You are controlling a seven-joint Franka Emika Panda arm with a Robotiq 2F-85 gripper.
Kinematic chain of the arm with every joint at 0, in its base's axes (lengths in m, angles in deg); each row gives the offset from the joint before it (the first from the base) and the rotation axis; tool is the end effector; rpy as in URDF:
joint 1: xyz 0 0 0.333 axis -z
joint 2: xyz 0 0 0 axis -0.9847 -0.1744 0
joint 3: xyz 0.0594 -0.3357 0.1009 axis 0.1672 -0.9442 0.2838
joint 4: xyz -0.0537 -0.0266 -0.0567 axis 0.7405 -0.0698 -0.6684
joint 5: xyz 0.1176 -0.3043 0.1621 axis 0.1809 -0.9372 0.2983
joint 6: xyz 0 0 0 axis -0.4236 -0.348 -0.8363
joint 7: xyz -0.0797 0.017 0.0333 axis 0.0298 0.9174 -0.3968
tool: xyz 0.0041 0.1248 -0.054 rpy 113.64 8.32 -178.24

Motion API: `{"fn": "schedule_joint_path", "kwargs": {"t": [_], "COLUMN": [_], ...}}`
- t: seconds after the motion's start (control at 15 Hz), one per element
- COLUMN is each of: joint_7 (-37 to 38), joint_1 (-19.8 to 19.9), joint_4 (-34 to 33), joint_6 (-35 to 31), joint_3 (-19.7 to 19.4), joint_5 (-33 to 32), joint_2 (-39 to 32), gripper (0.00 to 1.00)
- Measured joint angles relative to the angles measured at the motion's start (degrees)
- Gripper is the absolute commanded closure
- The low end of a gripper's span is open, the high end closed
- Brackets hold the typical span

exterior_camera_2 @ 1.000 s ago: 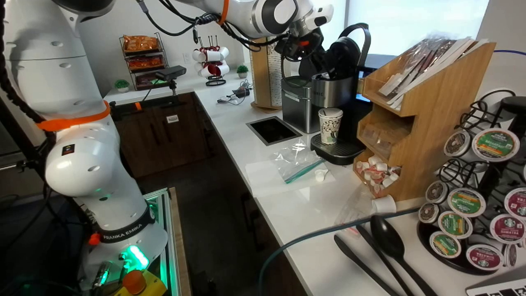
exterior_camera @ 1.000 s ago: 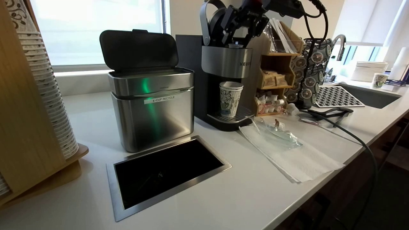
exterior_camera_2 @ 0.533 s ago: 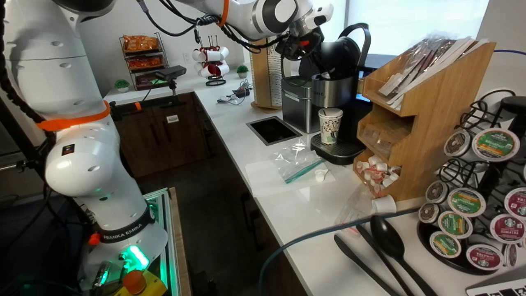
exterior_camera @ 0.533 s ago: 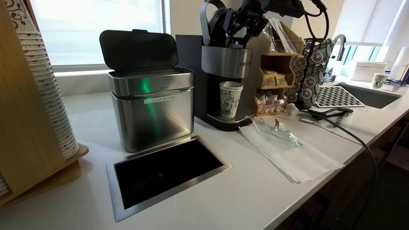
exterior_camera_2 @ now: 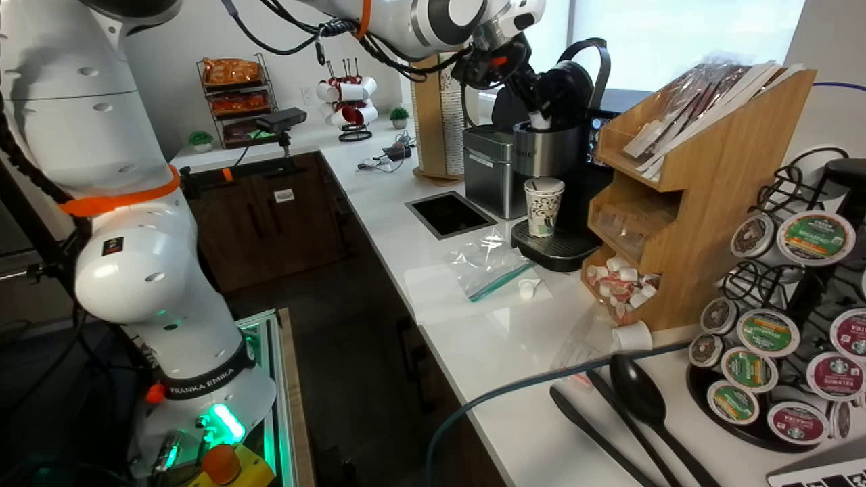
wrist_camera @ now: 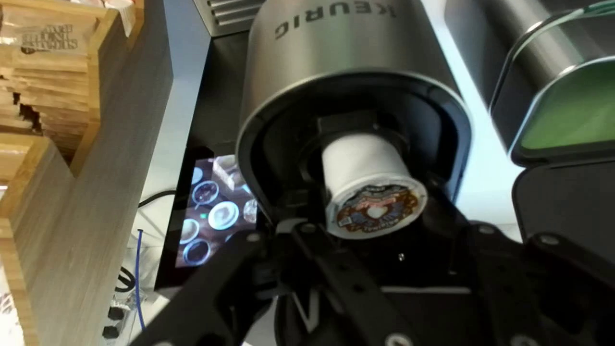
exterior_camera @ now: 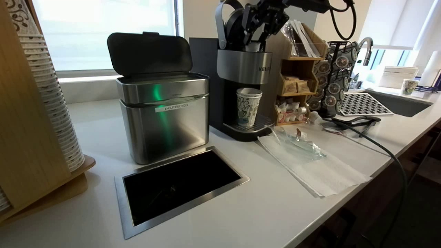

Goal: Take the used coffee pod and put it on the counter

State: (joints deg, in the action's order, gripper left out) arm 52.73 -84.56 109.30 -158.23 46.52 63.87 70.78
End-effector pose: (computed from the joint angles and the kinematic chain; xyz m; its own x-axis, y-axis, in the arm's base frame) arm 0.6052 0.0718 0.5718 0.8157 -0.0884 0.5716 -0.0924 -0.9955 -0.0222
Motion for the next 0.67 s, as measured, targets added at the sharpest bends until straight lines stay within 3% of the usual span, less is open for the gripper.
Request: {"fn": "schedule_joint_path", "kwargs": {"t": [0.33, 0.67], "joint_7": [0.29, -8.93], "joint_1": [-0.05, -2.04], "joint_4": [0.27, 6.89], "joint_6": [0.00, 2.17], "joint_3": [0.91, 1.94], "joint_5": [1.20, 18.52], "joint_2": [5.77, 12.82], "gripper": [0.72, 0.72]}}
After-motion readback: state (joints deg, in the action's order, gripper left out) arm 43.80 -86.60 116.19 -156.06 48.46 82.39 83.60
